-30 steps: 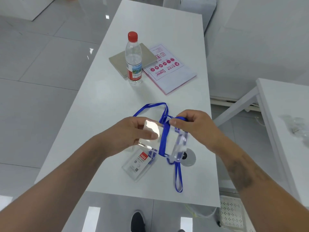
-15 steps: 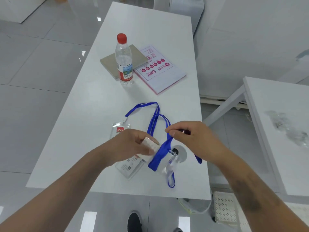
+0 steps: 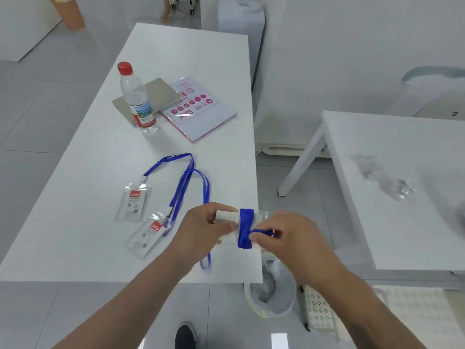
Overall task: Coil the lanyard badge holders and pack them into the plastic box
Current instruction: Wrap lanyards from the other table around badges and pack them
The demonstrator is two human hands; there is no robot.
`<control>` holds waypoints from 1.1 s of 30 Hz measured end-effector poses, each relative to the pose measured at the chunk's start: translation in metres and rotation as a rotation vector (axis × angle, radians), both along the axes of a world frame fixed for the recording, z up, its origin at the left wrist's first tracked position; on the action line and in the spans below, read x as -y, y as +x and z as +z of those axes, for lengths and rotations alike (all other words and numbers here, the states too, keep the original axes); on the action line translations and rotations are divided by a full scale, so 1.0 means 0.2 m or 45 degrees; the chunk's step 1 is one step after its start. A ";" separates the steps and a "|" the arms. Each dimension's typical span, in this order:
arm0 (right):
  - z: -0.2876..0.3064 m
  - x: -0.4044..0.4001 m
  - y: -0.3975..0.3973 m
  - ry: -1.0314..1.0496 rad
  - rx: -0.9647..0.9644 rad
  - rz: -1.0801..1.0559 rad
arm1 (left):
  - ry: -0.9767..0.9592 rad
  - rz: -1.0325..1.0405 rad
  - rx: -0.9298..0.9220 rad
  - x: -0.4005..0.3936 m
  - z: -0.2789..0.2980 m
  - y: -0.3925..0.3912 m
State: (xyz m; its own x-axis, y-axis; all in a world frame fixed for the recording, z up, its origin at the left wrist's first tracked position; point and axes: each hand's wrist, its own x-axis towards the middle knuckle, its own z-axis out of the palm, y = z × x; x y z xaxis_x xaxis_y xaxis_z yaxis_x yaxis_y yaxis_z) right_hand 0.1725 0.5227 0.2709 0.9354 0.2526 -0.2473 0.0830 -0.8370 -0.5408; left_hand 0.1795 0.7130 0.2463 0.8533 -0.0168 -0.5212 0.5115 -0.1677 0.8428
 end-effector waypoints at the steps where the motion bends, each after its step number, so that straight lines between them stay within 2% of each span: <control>1: 0.00 0.13 0.01 0.076 0.040 -0.074 | -0.029 -0.054 -0.005 0.10 0.02 -0.03; 4: 0.00 0.40 0.02 0.335 0.043 -0.228 | -0.151 -0.077 -0.010 0.35 0.07 -0.08; 7: 0.05 0.62 -0.01 0.531 -0.004 -0.270 | -0.192 -0.006 0.006 0.60 0.12 -0.14; 15: 0.13 1.17 -0.15 0.769 -0.142 -0.285 | -0.178 0.035 0.049 1.13 0.24 -0.35; 27: 0.15 1.57 -0.23 0.809 -0.140 -0.493 | -0.195 -0.063 0.096 1.54 0.25 -0.32; 33: 0.18 1.94 -0.25 0.814 -0.128 -0.561 | -0.203 -0.105 0.082 1.91 0.24 -0.29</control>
State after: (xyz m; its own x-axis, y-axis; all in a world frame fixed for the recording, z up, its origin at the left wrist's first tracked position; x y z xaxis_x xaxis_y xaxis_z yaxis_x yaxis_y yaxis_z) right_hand 0.1231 0.1340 0.3064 0.9634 -0.0149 -0.2677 -0.2594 -0.3046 -0.9165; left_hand 0.1217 0.3302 0.2939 0.8772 -0.1660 -0.4505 0.4456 -0.0682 0.8927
